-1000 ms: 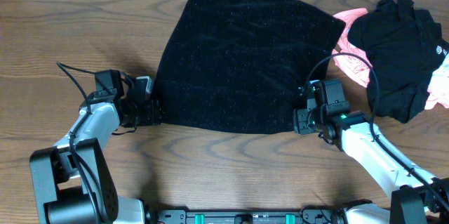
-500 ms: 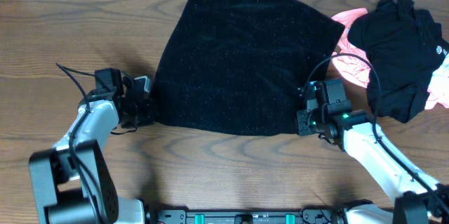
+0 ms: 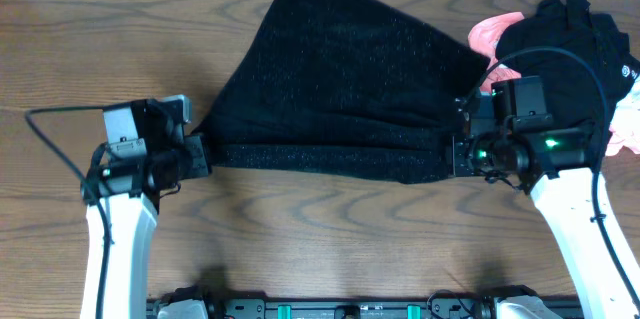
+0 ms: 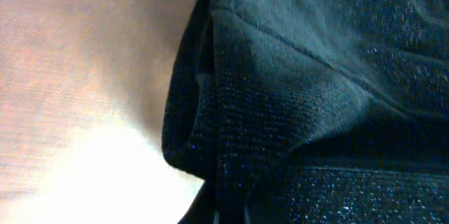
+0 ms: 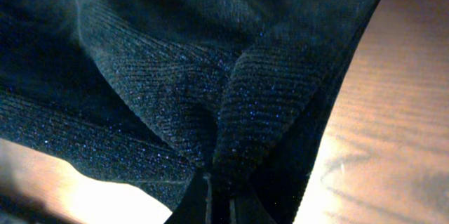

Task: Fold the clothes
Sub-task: 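Lift the near edge with both grippers and fold it toward the far edge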

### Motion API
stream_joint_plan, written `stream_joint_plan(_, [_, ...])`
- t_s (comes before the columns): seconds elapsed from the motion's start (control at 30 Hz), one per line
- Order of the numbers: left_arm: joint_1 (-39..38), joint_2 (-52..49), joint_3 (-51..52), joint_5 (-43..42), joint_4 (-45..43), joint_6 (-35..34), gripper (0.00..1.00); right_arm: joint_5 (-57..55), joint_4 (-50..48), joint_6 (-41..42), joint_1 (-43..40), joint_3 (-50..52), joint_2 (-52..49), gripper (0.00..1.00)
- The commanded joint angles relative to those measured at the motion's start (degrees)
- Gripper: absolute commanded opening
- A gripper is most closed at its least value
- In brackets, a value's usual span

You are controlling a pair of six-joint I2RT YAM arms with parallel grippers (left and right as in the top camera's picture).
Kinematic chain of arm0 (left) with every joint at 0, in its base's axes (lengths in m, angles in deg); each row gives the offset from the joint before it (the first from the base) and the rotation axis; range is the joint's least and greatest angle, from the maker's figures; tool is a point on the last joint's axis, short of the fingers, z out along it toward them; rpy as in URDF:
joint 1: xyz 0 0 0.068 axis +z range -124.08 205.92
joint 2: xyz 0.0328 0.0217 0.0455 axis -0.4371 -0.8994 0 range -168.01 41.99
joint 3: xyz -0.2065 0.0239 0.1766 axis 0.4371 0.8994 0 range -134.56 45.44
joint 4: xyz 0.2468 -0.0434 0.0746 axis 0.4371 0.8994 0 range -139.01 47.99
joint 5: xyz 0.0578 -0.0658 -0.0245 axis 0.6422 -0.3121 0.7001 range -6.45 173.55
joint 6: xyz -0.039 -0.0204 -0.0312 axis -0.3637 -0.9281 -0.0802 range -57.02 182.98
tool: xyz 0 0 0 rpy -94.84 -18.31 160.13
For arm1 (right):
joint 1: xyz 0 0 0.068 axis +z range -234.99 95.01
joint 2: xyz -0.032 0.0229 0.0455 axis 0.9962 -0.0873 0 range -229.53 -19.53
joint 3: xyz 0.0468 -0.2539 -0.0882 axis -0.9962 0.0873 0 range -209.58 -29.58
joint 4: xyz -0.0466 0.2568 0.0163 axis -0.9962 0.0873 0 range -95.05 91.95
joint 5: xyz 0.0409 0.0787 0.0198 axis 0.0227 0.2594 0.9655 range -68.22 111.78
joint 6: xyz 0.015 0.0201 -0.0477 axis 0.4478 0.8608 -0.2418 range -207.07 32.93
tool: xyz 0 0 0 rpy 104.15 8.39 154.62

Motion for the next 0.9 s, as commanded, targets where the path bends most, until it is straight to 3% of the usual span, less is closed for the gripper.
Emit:
stream_joint_plan(0.0, [0.66, 3.69, -1.38, 6.64, 1.66, -3.13, 0.06, -1.20, 3.52, -0.44, -1.36, -3.91, 0.72, 0.01])
stream_joint_plan(0.5, [0.63, 17.18, -1.38, 6.58, 6.80, -8.39, 0.06, 3.76, 22.51, 3.45, -1.33, -8.24, 4.94, 0.01])
stream_joint_plan(0.67, [0.59, 17.33, -1.38, 6.40, 2.82, -8.61, 0.06, -3.87, 18.71, 9.99, -1.33, -8.24, 9.66, 0.01])
stream_joint_plan(0.87, [0.57, 10.58, -1.38, 5.90, -4.35, -8.57, 0.06, -7.32, 10.64, 10.36, -1.33, -7.63, 9.03, 0.01])
